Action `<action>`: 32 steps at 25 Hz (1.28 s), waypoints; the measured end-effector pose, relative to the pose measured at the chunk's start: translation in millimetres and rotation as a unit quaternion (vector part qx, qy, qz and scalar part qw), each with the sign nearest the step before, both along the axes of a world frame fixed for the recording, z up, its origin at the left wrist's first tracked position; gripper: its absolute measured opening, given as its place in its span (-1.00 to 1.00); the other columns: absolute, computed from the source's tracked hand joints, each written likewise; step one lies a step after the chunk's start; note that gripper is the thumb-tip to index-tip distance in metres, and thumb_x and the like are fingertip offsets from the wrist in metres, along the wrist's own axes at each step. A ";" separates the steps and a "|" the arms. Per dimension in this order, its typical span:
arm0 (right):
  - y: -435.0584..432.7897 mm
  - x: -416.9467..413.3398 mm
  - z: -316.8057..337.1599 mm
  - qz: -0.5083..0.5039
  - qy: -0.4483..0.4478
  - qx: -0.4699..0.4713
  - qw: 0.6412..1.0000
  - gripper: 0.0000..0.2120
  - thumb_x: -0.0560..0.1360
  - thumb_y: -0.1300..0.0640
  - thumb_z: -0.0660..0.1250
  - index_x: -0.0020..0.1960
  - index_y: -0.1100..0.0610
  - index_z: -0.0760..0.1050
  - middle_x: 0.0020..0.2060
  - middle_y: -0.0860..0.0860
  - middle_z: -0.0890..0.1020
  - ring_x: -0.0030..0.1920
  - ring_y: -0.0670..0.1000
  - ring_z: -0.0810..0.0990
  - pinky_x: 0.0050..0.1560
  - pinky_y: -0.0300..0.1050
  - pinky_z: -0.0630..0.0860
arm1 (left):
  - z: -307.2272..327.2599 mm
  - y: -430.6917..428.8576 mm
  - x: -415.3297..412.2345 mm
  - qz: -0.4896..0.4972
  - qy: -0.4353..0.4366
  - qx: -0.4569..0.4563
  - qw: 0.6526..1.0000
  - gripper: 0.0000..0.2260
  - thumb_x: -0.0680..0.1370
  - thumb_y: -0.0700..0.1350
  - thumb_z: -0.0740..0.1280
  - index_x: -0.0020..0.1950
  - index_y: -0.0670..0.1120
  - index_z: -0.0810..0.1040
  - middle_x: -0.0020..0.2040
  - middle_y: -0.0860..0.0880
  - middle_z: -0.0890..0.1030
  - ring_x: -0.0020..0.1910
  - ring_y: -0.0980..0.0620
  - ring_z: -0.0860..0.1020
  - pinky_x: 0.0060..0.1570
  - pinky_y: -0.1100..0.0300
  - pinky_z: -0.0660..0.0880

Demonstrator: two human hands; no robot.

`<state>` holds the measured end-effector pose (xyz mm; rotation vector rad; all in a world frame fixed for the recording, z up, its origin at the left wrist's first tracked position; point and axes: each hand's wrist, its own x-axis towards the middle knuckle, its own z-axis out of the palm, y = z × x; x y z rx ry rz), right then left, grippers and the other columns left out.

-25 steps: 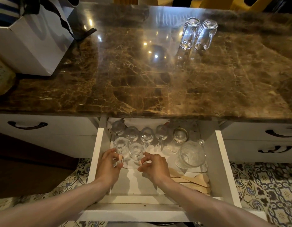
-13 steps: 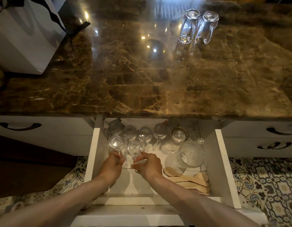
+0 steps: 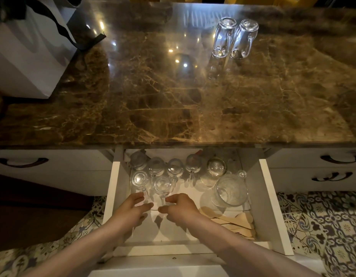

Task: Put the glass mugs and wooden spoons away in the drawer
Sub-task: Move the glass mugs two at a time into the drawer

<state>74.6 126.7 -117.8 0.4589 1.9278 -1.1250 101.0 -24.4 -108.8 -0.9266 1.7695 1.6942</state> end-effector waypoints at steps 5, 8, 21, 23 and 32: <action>17.4 1.0 28.9 0.016 -0.002 -0.053 0.998 -0.53 0.40 -0.04 0.42 0.26 0.04 0.43 0.18 -0.08 0.53 0.04 -0.02 0.56 -0.01 -0.10 0.54 | 41.4 1.8 4.6 -0.054 0.042 0.013 0.998 -0.70 0.52 -0.24 0.32 0.24 -0.12 0.45 0.20 -0.03 0.52 0.11 0.00 0.53 0.01 0.20 0.49; 27.6 -0.3 51.6 0.032 0.034 -0.070 0.996 -0.62 0.39 -0.07 0.42 0.17 -0.01 0.50 0.08 -0.14 0.58 0.04 -0.08 0.57 0.08 -0.07 0.56 | 67.3 5.8 4.2 -0.103 0.097 0.020 0.990 -0.80 0.52 -0.23 0.31 0.13 -0.08 0.54 0.10 -0.04 0.61 0.02 0.01 0.60 0.02 0.20 0.53; 91.6 -55.9 151.8 -0.087 0.295 -0.180 0.934 -0.82 0.47 0.10 0.39 0.06 -0.02 0.60 -0.05 -0.05 0.69 -0.05 -0.11 0.66 -0.07 -0.21 0.60 | 145.5 26.5 -62.0 -0.114 0.347 0.014 0.931 -0.73 0.40 -0.05 0.31 0.09 -0.02 0.56 -0.03 0.01 0.67 -0.06 0.06 0.65 -0.12 0.31 0.57; 99.9 -71.8 160.7 -0.109 0.323 -0.192 0.920 -0.83 0.47 0.13 0.39 0.06 0.03 0.60 -0.06 -0.03 0.70 -0.09 -0.11 0.68 -0.11 -0.23 0.61 | 148.3 31.5 -75.7 -0.104 0.357 0.009 0.928 -0.76 0.42 -0.06 0.31 0.07 -0.01 0.56 -0.04 0.01 0.67 -0.06 0.06 0.65 -0.09 0.27 0.59; 116.5 -149.8 184.0 -0.194 0.401 -0.185 0.876 -0.92 0.48 0.21 0.38 -0.04 0.09 0.57 -0.24 -0.05 0.64 -0.32 -0.13 0.60 -0.28 -0.25 0.55 | 163.8 67.2 -146.1 -0.072 0.379 0.003 0.922 -0.86 0.56 -0.19 0.26 0.06 0.00 0.53 0.02 -0.03 0.62 -0.09 0.09 0.63 -0.13 0.27 0.59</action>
